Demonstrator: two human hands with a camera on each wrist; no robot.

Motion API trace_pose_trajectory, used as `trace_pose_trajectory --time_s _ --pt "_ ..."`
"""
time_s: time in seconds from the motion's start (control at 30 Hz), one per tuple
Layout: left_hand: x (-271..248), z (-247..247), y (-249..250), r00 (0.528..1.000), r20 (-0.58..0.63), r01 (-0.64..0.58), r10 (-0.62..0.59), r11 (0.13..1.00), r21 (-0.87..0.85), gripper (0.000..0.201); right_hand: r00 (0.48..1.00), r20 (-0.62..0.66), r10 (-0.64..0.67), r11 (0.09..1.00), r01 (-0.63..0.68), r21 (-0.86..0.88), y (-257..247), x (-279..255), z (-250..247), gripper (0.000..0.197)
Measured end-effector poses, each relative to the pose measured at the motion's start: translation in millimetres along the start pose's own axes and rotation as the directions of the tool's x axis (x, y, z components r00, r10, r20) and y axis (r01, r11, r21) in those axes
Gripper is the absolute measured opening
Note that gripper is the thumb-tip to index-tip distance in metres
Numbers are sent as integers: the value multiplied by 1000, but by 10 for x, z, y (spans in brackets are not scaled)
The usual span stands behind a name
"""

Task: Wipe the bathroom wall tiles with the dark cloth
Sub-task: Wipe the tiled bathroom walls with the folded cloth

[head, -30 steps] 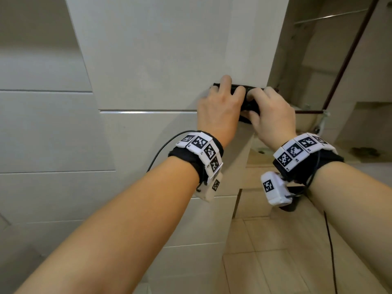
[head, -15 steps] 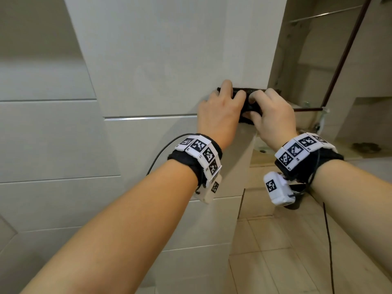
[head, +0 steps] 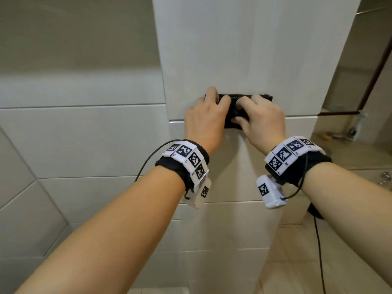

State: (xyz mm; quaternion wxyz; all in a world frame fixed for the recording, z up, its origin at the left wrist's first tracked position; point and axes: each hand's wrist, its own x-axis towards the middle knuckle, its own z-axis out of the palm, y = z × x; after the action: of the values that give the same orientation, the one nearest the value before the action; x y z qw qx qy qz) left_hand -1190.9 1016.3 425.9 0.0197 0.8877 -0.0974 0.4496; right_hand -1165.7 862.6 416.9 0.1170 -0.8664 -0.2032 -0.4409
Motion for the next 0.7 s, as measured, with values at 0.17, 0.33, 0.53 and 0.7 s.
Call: trace_pose_trajectory --time_s 0.17,0.33,0.53,0.7 --pt "-128 -155 -489 999 19 38 -39 999 39 21 1000 2 -15 999 15 28 -518 101 177 26" --pt "-264 -224 -915 997 -8 80 -80 994 81 23 999 21 -42 998 41 40 -976 191 315 27" --pt "-261 -232 -1014 998 -57 36 -28 987 156 29 995 92 -45 998 41 37 -1085 229 279 25" --pt "-125 -108 -654 994 -102 -26 45 984 178 28 990 138 2 1000 -3 5 -692 152 75 25"
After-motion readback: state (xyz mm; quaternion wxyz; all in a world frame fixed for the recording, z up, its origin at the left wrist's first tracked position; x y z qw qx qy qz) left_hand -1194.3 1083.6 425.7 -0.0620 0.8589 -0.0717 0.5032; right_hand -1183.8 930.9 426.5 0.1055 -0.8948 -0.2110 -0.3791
